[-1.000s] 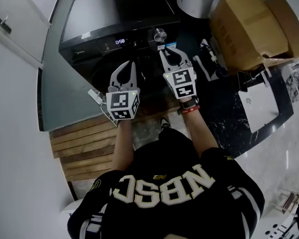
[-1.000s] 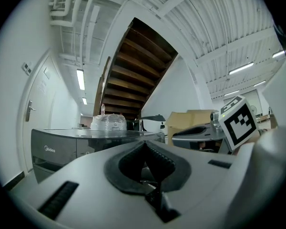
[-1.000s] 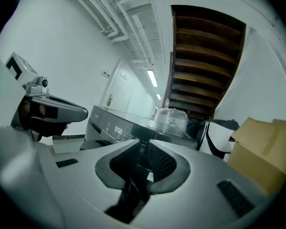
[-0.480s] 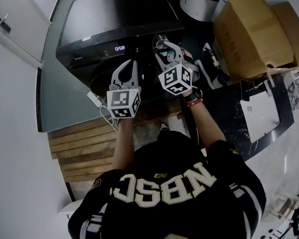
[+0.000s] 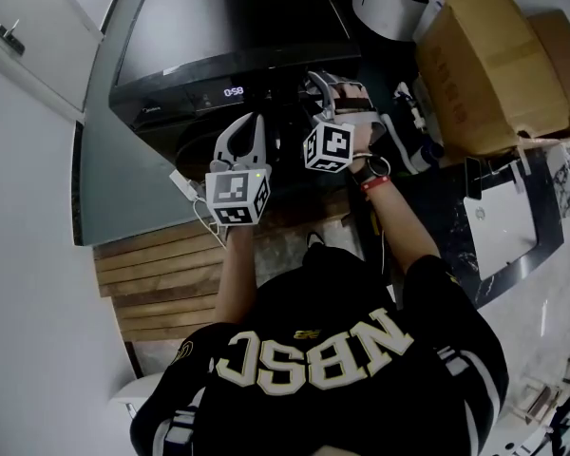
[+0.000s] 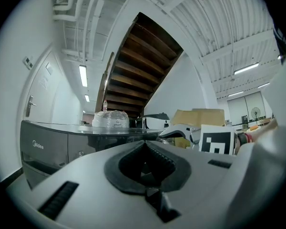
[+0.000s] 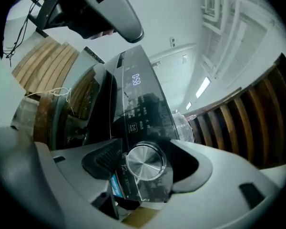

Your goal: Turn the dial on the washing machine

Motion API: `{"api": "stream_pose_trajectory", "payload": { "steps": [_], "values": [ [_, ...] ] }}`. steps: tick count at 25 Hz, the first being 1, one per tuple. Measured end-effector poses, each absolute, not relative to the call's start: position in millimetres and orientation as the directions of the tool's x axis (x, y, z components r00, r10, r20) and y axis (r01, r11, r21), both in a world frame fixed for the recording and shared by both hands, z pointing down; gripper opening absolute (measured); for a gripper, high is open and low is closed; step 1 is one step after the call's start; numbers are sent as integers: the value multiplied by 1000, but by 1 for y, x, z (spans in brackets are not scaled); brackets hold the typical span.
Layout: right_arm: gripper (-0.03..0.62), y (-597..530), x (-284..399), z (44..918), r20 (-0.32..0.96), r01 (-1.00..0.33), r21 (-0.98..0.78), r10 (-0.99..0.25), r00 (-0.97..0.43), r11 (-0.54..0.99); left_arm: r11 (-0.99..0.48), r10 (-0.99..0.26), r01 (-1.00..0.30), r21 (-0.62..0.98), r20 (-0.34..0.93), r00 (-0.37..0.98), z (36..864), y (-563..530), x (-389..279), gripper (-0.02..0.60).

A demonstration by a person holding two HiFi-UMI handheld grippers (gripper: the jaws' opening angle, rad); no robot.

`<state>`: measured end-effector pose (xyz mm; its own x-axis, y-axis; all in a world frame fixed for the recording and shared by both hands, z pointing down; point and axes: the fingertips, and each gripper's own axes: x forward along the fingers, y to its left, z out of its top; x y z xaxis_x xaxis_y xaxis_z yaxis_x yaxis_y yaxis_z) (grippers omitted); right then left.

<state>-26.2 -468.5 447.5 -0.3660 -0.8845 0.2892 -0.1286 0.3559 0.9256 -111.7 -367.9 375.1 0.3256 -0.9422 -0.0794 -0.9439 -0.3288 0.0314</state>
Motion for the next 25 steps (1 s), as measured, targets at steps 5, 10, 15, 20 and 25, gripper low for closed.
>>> {"api": "stream_pose_trajectory", "payload": {
  "steps": [5, 10, 15, 20, 25],
  "values": [
    [300, -478, -22, 456, 303, -63, 937, -890, -340, 343, -329, -942, -944, 21, -79, 327, 375, -370, -112, 14],
    [282, -482, -19, 456, 281, -20, 953, -907, -313, 302, -331, -942, -943, 25, -73, 328, 379, -374, -114, 14],
    [276, -483, -18, 457, 274, -11, 957, -912, -306, 291, -339, -939, -941, 26, -75, 336, 378, -377, -111, 14],
    [273, -483, -18, 454, 261, -98, 946, -908, -327, 307, -343, -937, -939, 30, -75, 340, 380, -378, -108, 14],
    [272, -484, -16, 447, 242, -329, 869, -898, -368, 370, -336, -940, -941, 34, -73, 333, 381, -377, -112, 14]
  ]
}}
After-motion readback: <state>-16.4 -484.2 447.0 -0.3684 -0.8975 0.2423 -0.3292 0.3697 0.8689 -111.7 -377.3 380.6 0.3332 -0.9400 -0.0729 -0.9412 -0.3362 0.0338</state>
